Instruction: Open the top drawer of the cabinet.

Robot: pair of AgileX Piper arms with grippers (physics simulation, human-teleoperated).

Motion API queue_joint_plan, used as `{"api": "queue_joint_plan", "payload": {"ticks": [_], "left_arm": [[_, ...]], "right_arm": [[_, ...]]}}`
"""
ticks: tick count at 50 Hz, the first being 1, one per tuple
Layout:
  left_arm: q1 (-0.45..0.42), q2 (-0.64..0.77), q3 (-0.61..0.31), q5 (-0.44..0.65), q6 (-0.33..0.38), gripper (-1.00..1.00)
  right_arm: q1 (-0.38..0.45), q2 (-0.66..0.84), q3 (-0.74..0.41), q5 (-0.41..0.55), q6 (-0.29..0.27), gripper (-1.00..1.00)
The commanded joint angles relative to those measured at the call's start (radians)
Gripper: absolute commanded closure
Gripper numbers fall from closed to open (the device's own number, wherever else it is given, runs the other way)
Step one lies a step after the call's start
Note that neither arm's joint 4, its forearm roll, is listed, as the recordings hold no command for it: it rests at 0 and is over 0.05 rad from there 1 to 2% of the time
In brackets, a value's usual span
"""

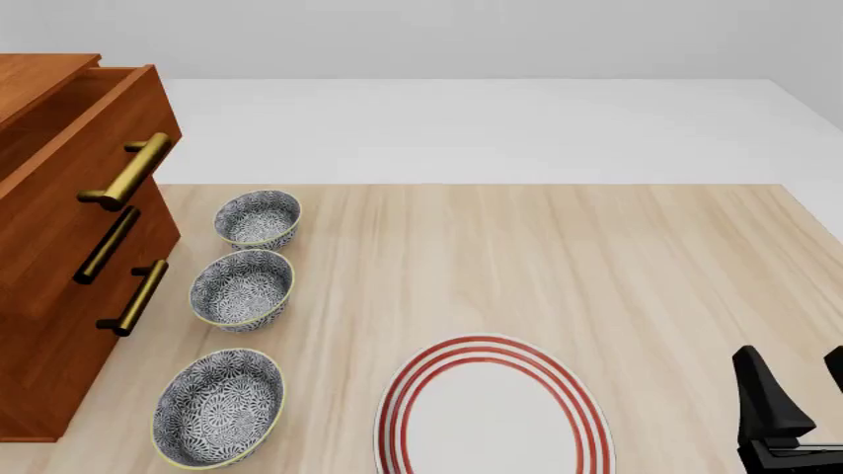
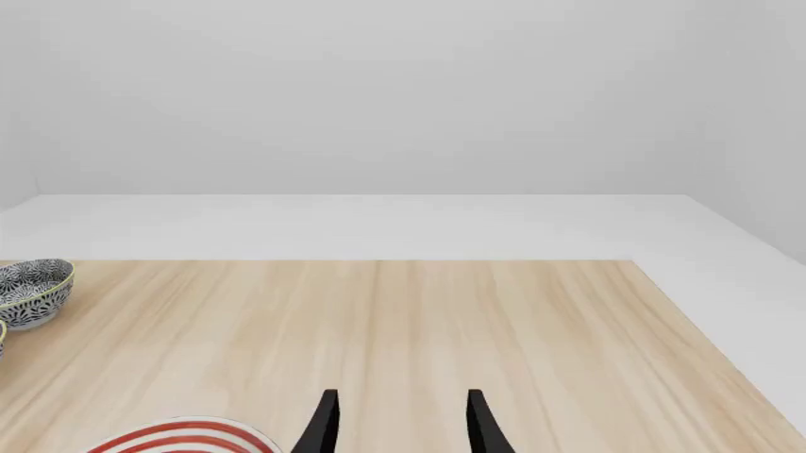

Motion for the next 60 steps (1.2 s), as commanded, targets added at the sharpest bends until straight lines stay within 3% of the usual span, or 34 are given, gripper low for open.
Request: {"api": "queue_joint_plan", "payload": {"ticks": [1, 32, 60], "left_arm": [[0.041, 0.048, 0.037, 0.014, -0.063, -1.00], [0.093, 0.094, 0.167, -0.039, -0.113, -1.00], [0.141, 0.131, 0.229, -0.091, -0.090, -1.00]], "right_arm": [[0.000, 0.000, 0.000, 0.000, 0.000, -1.00], [0.000, 0.000, 0.000, 0.000, 0.000, -1.00], [0.000, 0.000, 0.000, 0.000, 0.000, -1.00]]}}
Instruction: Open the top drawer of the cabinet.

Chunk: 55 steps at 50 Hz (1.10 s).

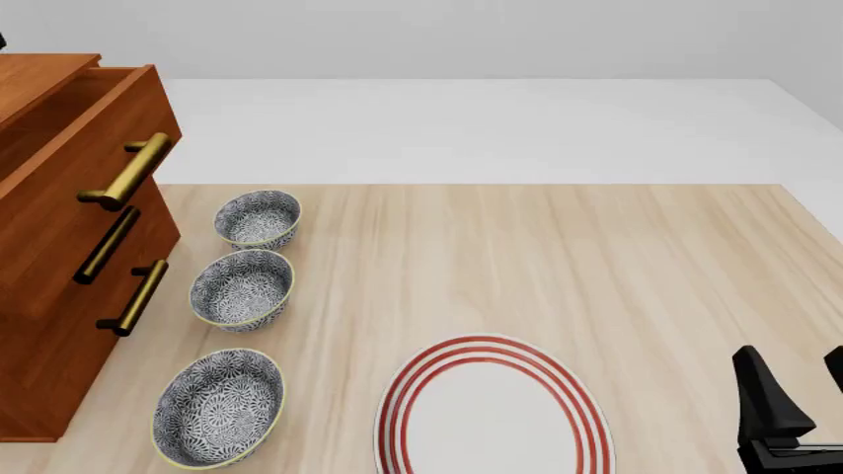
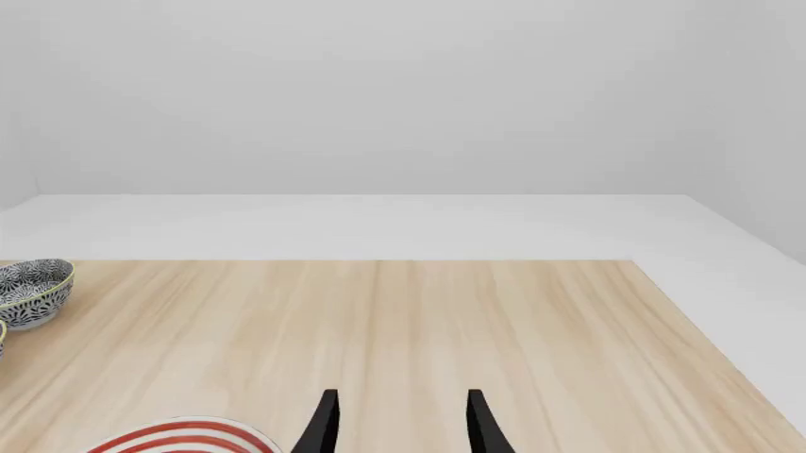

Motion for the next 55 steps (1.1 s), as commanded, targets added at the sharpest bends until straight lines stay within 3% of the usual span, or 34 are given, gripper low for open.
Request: {"api": "queue_joint_plan", "payload": {"ticks": [1, 55], "left_arm": [[0.014, 0.012, 0.025, -0.019, 0.007, -1.00], [0.051, 0.055, 0.069, -0.063, 0.080, -1.00]], "right_arm": [[0.000, 0.000, 0.000, 0.000, 0.000, -1.00], [0.000, 0.000, 0.000, 0.000, 0.000, -1.00]]}}
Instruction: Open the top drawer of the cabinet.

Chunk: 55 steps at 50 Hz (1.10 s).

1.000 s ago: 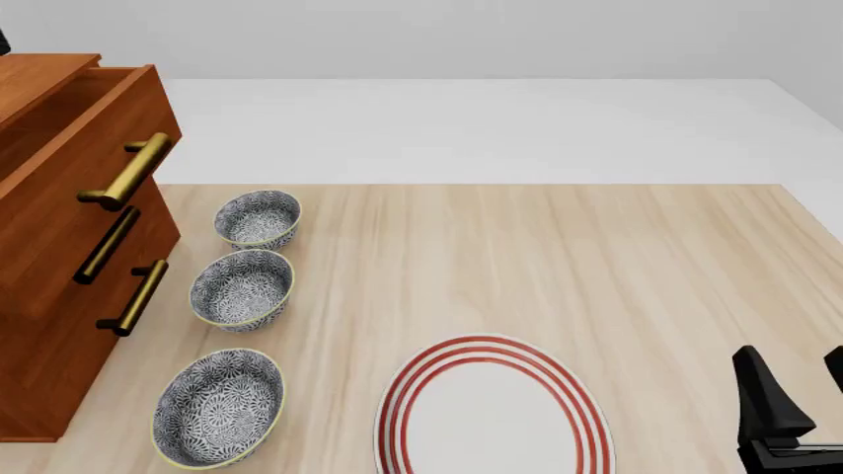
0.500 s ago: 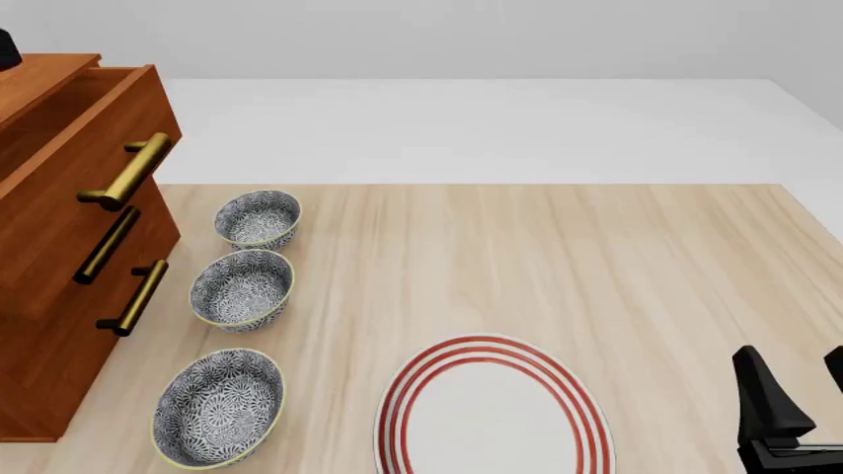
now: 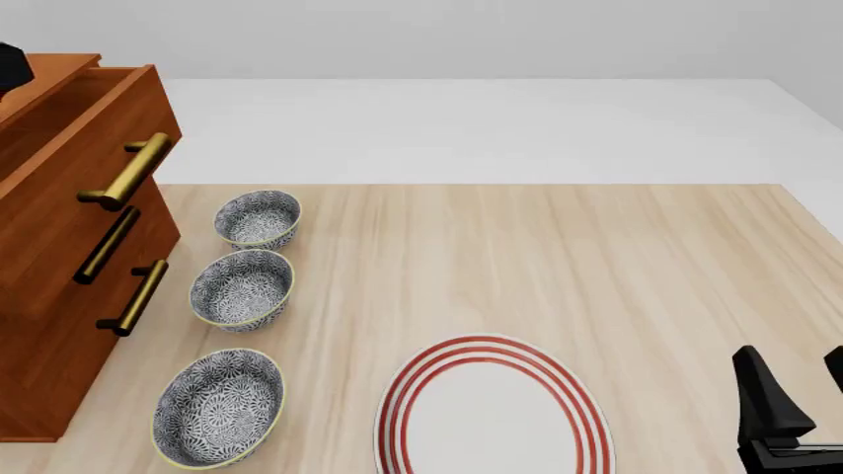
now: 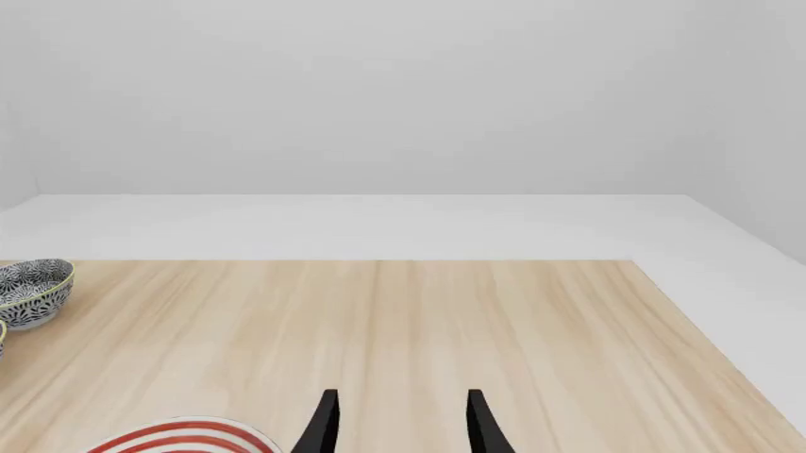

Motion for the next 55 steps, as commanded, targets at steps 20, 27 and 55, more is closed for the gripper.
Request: {"api": "queue_joint_plan", "payload": {"ticks": [20, 27, 55], "left_arm": [[0.036, 0.036, 0.053, -0.054, 0.038, -1.00], [0.033, 0.042, 0.085, -0.075, 0.042, -1.00], [0.034, 0.071, 0.094, -0.079, 0.057, -1.00]], "right_arm": [[0.000, 0.000, 0.000, 0.000, 0.000, -1.00], [0.000, 0.000, 0.000, 0.000, 0.000, -1.00], [0.000, 0.000, 0.000, 0.000, 0.000, -1.00]]}}
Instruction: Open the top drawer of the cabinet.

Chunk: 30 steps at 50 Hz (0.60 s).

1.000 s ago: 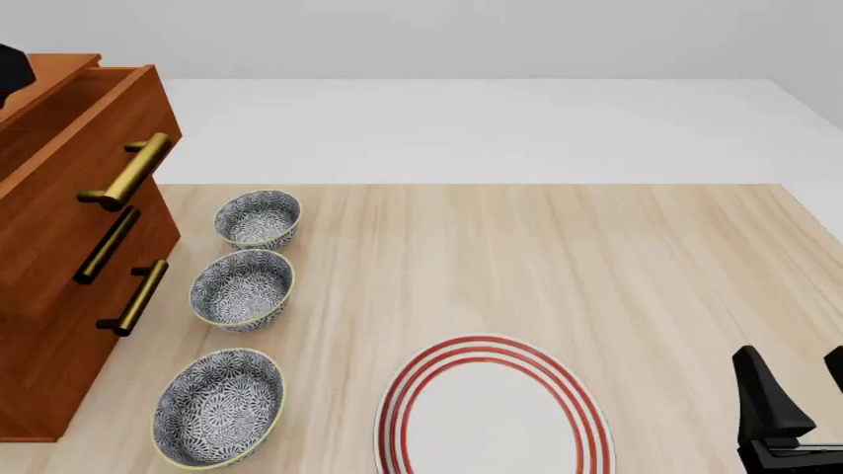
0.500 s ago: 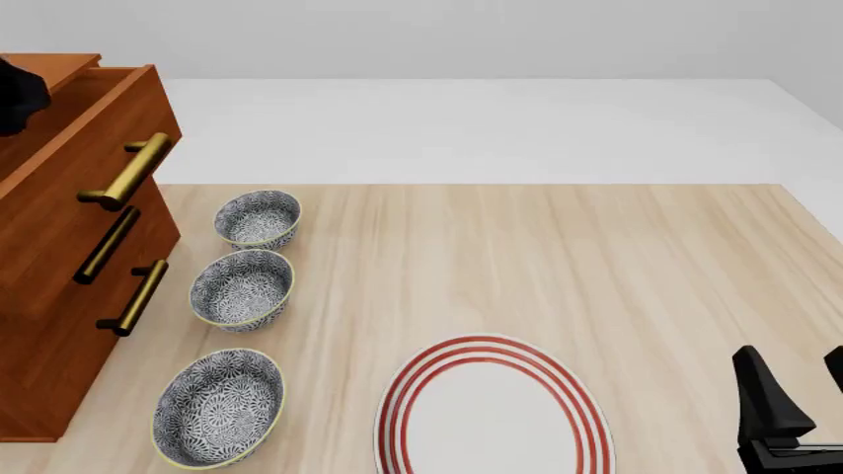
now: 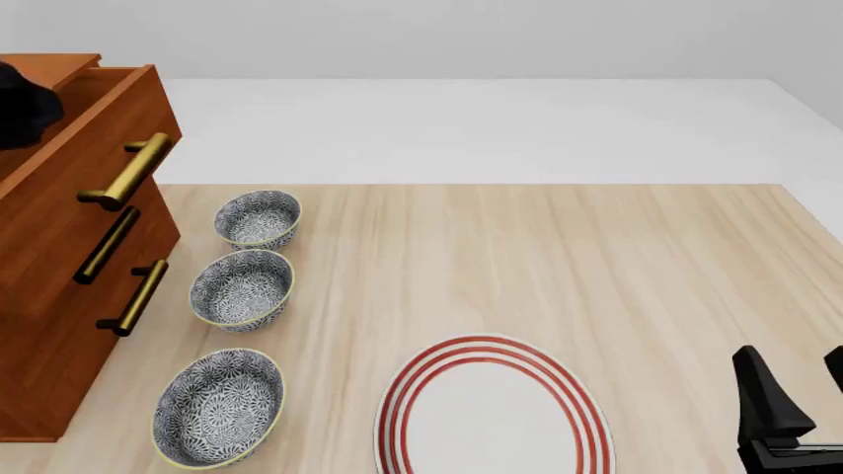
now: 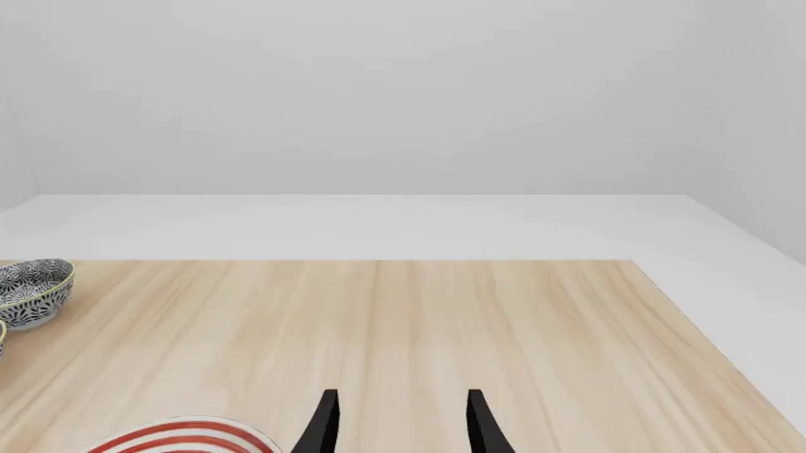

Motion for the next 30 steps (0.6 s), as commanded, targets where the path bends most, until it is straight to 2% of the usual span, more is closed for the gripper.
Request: {"api": "queue_joint_plan", "payload": {"ticks": [1, 30], "left_arm": [[-0.001, 0.014, 0.009, -0.005, 0.000, -1.00], [-0.008, 0.064, 0.043, -0.046, -0.005, -1.00]], "right_arm": [[0.000, 0.000, 0.000, 0.000, 0.000, -1.00], [0.000, 0.000, 0.000, 0.000, 0.000, -1.00]]}}
